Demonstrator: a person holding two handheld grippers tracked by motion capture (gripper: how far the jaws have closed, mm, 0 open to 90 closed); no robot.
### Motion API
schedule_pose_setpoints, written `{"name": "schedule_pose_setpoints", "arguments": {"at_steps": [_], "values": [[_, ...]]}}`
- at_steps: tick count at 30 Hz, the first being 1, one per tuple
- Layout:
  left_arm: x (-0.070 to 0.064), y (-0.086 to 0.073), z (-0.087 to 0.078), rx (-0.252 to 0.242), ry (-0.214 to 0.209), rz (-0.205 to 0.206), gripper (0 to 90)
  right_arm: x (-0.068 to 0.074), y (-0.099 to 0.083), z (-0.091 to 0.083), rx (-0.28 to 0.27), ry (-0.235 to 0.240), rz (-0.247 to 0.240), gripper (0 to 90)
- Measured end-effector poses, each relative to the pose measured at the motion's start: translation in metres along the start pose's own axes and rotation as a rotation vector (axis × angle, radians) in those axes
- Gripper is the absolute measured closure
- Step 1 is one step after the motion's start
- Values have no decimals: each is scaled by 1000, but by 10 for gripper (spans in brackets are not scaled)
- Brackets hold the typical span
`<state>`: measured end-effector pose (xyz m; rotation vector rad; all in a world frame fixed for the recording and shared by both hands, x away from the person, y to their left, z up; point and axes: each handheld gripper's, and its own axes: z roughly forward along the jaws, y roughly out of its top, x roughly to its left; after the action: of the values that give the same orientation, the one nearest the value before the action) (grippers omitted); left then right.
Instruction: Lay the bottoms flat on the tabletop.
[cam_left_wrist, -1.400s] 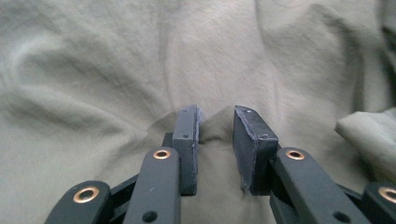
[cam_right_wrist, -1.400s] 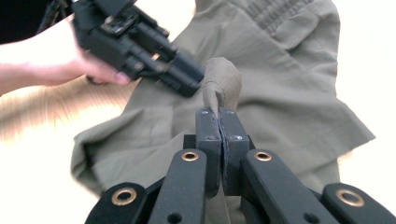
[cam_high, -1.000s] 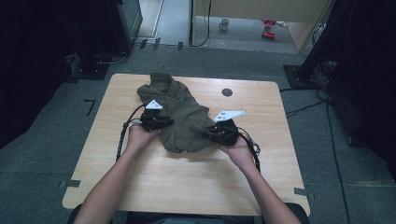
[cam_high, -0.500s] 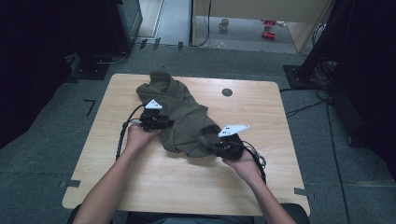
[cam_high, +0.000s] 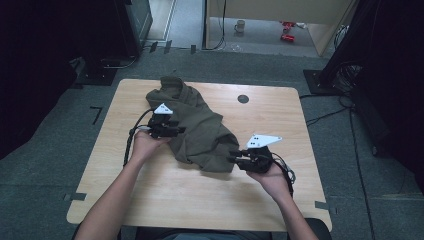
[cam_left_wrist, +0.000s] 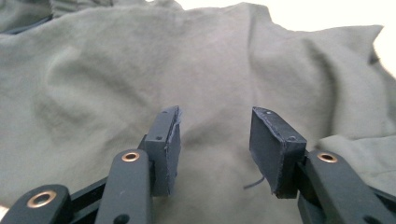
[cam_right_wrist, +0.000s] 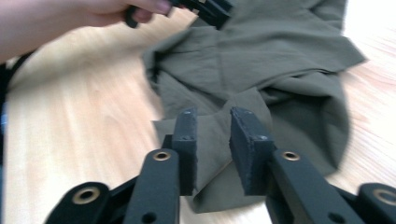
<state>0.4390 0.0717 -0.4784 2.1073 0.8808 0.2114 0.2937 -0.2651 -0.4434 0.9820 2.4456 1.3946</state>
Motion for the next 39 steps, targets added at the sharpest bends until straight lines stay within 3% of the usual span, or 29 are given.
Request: {"name": "schedule_pose_setpoints", "arguments": {"at_steps": [9, 14, 19, 22, 23, 25, 28, 34, 37, 39], "values": [[-20, 14, -2, -12, -67, 31, 496, -22, -3, 8, 5, -70, 64, 776], [-30, 16, 0, 7, -103, 55, 480, -27, -4, 15, 12, -85, 55, 768], [-33, 14, 0, 42, -154, 48, 454, -33, -6, 25, 28, -88, 61, 747], [-37, 10, 1, 44, -149, 66, 451, -36, -5, 34, 44, -99, 62, 740], [-42, 6, 2, 61, -132, 101, 444, -38, -5, 37, 43, -97, 62, 736], [-46, 2, 2, 71, -127, 131, 441, -40, -4, 42, 44, -98, 65, 733], [-50, 0, 2, 67, -126, 149, 448, -44, -5, 50, 40, -100, 66, 729], [-50, -6, 1, 76, -160, 123, 501, -53, 0, 63, 47, -101, 84, 711], [-51, -11, 0, 75, -146, 124, 589, -57, 3, 70, 49, -110, 74, 700], [-52, -13, -2, 61, -131, 143, 711, -59, 5, 76, 61, -111, 75, 694]]}}
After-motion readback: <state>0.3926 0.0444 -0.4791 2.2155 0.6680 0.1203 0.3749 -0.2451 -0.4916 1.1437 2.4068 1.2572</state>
